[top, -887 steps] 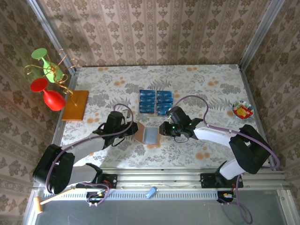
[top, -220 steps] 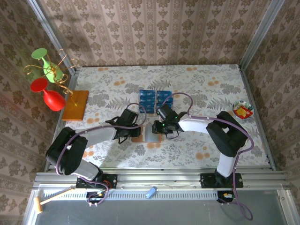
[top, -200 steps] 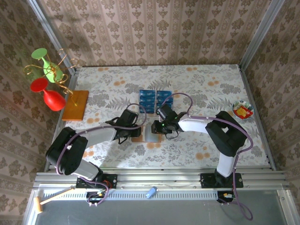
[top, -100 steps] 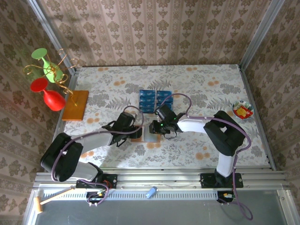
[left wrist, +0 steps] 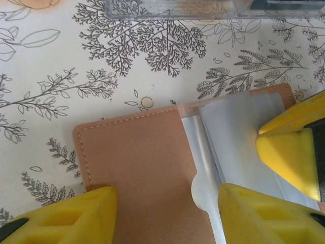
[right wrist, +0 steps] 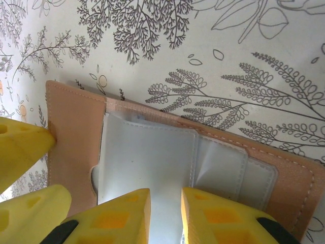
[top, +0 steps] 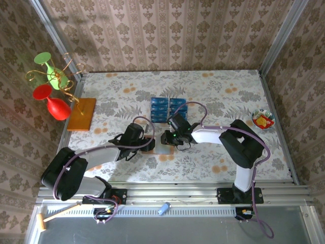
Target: Put the credit cards into the card holder
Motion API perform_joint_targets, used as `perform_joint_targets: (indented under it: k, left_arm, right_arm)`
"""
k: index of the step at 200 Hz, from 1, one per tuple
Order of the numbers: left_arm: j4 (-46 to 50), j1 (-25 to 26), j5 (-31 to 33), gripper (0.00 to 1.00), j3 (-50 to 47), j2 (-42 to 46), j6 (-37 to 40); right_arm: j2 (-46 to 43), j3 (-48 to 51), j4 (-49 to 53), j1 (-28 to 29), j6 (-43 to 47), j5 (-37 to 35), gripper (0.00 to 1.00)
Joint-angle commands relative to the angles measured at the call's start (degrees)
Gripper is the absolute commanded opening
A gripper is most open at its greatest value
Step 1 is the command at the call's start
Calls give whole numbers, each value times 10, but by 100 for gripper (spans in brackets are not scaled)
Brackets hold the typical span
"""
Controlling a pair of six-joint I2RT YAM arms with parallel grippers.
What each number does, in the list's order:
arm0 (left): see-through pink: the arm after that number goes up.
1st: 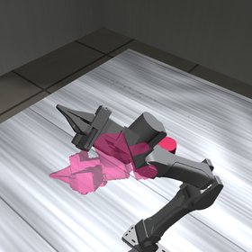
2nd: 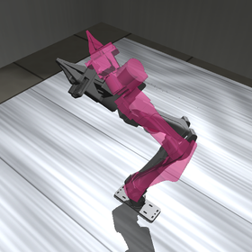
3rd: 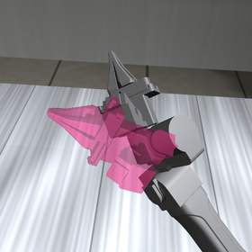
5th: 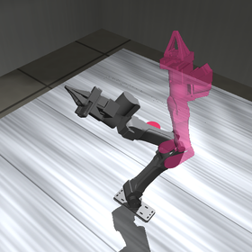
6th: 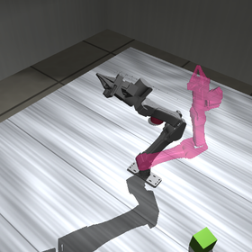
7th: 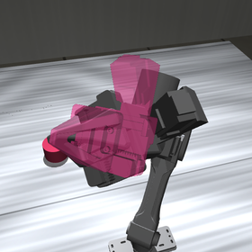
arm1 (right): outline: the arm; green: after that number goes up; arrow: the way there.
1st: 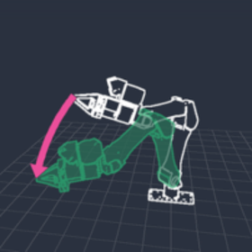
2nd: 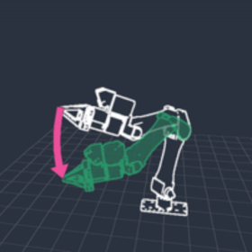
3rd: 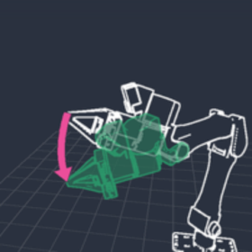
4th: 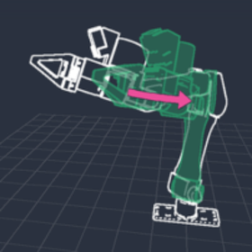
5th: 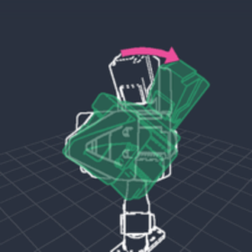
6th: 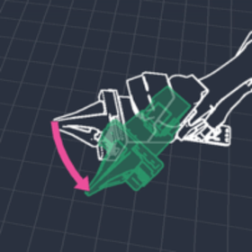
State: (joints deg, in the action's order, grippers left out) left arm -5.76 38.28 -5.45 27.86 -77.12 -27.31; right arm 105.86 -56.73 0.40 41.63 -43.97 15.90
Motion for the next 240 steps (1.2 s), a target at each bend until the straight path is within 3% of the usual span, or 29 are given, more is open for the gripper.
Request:
perform_joint_targets:
  k: [1, 67, 163, 240]
  left_arm:
    - [-21, 5, -20, 57, -8, 1, 13]
    - [-25, 18, -20, 58, -2, -29, 32]
    - [34, 57, 51, 56, 32, -80, 68]
    - [43, 71, 70, 53, 39, -101, 68]
  right_arm:
    - [13, 6, 0, 5, -12, 9, 25]
    - [13, 7, -1, 6, -16, 8, 25]
    - [1, 2, 5, 5, -17, 10, 26]
    - [-60, 31, 11, -22, -22, -3, 39]
